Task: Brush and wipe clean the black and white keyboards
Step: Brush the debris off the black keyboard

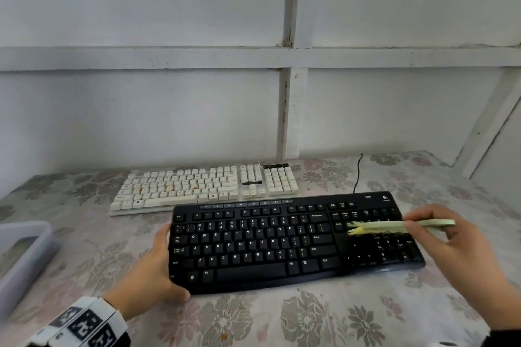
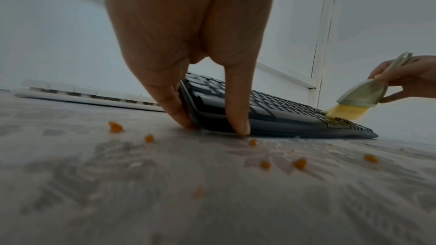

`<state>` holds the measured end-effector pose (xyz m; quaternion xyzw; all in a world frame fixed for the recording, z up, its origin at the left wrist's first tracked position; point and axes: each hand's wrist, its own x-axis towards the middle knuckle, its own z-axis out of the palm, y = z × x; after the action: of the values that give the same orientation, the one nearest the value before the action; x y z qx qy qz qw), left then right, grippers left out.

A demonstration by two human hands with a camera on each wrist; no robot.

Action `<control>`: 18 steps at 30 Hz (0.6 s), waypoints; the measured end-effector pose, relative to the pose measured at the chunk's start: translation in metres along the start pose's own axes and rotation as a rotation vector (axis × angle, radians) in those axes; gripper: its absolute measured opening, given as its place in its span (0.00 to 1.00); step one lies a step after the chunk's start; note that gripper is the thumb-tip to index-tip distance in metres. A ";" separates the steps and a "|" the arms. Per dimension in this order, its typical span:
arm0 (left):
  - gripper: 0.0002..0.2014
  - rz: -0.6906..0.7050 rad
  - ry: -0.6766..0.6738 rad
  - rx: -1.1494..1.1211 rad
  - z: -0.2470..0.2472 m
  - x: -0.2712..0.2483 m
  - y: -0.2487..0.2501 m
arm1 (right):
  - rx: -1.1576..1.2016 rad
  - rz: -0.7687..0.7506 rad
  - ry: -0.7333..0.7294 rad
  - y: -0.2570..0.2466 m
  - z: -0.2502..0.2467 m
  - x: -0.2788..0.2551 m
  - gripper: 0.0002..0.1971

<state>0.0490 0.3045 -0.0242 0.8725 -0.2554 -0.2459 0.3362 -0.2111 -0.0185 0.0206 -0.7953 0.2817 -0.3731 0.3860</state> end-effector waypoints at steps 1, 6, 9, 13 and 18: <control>0.60 -0.003 0.002 -0.001 0.000 0.000 0.000 | -0.016 -0.010 0.023 0.001 -0.004 0.002 0.12; 0.59 -0.011 0.005 -0.010 0.001 0.000 0.000 | 0.134 0.008 -0.112 0.001 -0.003 0.003 0.07; 0.60 -0.017 0.004 -0.017 0.001 0.002 -0.003 | -0.014 0.012 -0.014 0.011 -0.011 0.007 0.11; 0.60 -0.019 0.006 -0.011 0.000 0.003 -0.006 | 0.005 0.007 0.083 0.009 -0.027 0.009 0.04; 0.60 -0.024 -0.004 -0.004 -0.001 0.004 -0.008 | 0.060 0.039 -0.040 0.009 -0.028 0.010 0.03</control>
<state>0.0549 0.3081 -0.0303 0.8743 -0.2452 -0.2524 0.3344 -0.2301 -0.0420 0.0288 -0.7850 0.2778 -0.3579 0.4225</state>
